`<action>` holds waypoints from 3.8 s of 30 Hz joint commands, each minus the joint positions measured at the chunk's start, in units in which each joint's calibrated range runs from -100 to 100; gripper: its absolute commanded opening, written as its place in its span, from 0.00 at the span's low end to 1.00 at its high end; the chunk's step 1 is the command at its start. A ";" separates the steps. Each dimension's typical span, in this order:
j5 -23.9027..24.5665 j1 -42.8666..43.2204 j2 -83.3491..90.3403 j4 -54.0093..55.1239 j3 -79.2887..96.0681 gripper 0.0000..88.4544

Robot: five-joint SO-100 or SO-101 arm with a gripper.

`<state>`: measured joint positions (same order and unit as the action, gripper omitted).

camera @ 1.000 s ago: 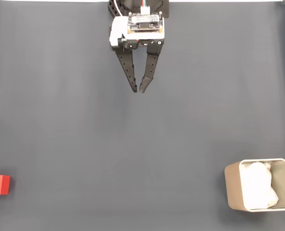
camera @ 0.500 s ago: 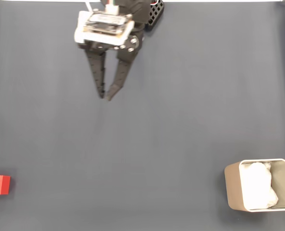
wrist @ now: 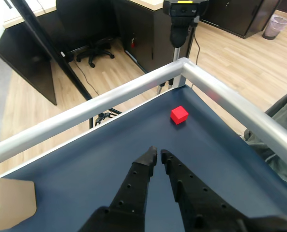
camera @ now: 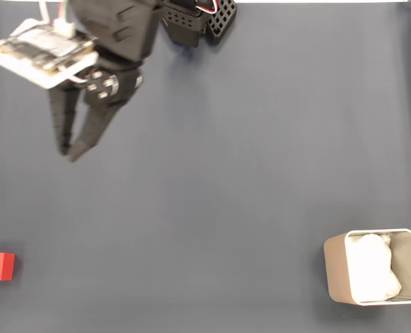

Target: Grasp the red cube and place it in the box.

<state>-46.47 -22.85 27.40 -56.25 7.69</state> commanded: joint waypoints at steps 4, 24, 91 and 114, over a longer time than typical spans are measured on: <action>0.00 -3.64 -7.12 -0.23 -10.15 0.00; 0.10 -8.05 -38.75 0.84 -41.26 0.00; -4.69 -12.80 -75.49 16.57 -62.98 0.43; -4.59 -12.24 -75.58 23.13 -57.32 0.45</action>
<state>-51.84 -35.53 -50.59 -35.16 -49.19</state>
